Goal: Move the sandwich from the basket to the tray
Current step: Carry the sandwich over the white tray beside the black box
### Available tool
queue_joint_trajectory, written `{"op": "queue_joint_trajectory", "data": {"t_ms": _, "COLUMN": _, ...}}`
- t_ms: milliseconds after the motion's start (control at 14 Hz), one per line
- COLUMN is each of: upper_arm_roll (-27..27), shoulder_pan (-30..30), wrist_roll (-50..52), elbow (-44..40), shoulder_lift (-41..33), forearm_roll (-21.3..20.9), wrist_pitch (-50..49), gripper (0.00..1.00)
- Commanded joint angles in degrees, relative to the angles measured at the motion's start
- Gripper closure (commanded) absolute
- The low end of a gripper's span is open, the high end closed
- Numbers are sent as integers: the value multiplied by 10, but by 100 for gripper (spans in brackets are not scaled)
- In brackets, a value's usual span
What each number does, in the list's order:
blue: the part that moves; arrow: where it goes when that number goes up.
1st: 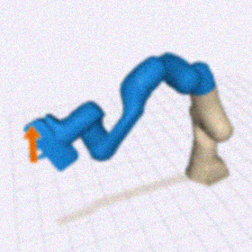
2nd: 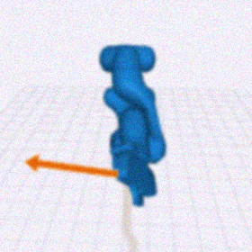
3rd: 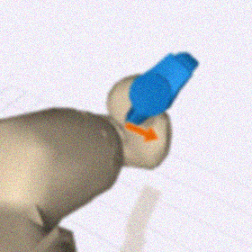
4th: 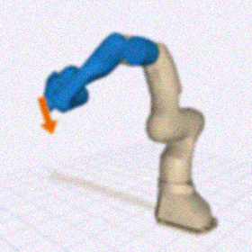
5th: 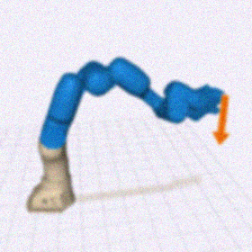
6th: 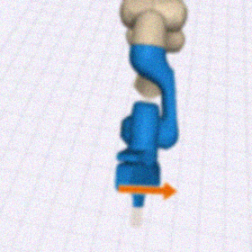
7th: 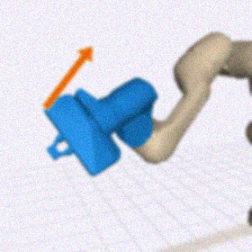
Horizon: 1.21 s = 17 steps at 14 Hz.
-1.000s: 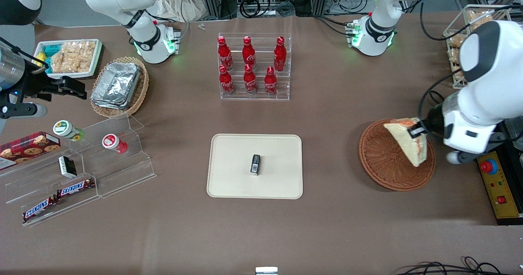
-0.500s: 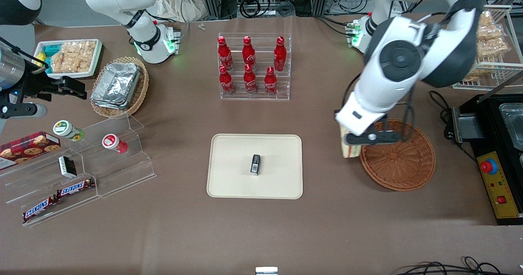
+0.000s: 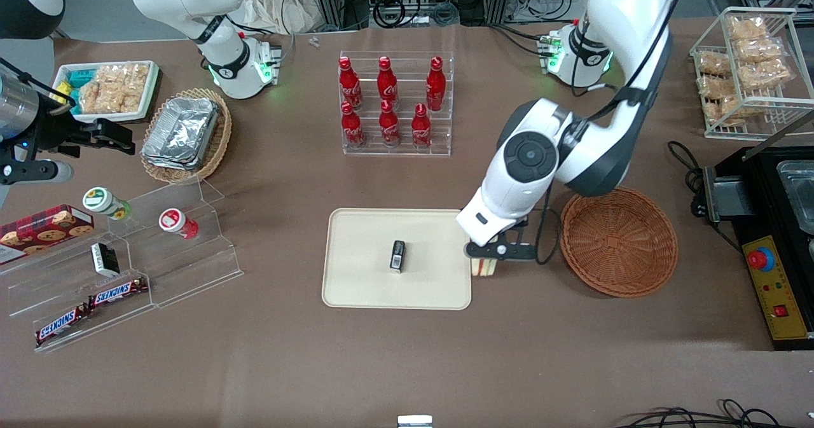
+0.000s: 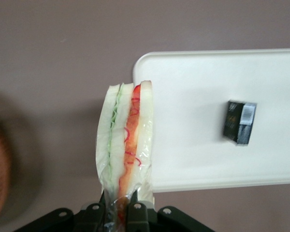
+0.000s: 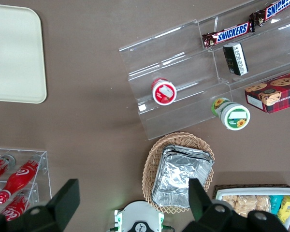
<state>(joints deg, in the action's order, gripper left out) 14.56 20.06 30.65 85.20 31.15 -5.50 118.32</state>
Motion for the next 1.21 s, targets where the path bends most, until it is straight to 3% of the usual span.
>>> {"op": "queue_joint_trajectory", "data": {"t_ms": 0, "upper_arm_roll": -4, "shoulder_pan": 15, "wrist_roll": 18, "elbow": -36, "shoulder_lift": 58, "forearm_roll": -2, "wrist_pitch": 64, "gripper": 100}}
{"op": "queue_joint_trajectory", "data": {"t_ms": 571, "upper_arm_roll": -4, "shoulder_pan": 31, "wrist_roll": 49, "elbow": -32, "shoulder_lift": 126, "forearm_roll": -3, "wrist_pitch": 88, "gripper": 97}}
{"op": "queue_joint_trajectory", "data": {"t_ms": 643, "upper_arm_roll": -4, "shoulder_pan": 31, "wrist_roll": 50, "elbow": -32, "shoulder_lift": 131, "forearm_roll": -2, "wrist_pitch": 88, "gripper": 80}}
{"op": "queue_joint_trajectory", "data": {"t_ms": 714, "upper_arm_roll": -4, "shoulder_pan": 31, "wrist_roll": 50, "elbow": -32, "shoulder_lift": 132, "forearm_roll": 0, "wrist_pitch": 88, "gripper": 70}}
{"op": "queue_joint_trajectory", "data": {"t_ms": 786, "upper_arm_roll": -4, "shoulder_pan": 30, "wrist_roll": 50, "elbow": -32, "shoulder_lift": 132, "forearm_roll": 0, "wrist_pitch": 88, "gripper": 41}}
{"op": "queue_joint_trajectory", "data": {"t_ms": 857, "upper_arm_roll": -4, "shoulder_pan": 27, "wrist_roll": 44, "elbow": -32, "shoulder_lift": 132, "forearm_roll": -3, "wrist_pitch": 88, "gripper": 2}}
{"op": "queue_joint_trajectory", "data": {"t_ms": 1143, "upper_arm_roll": -4, "shoulder_pan": 25, "wrist_roll": 74, "elbow": -36, "shoulder_lift": 112, "forearm_roll": 5, "wrist_pitch": 68, "gripper": 1}}
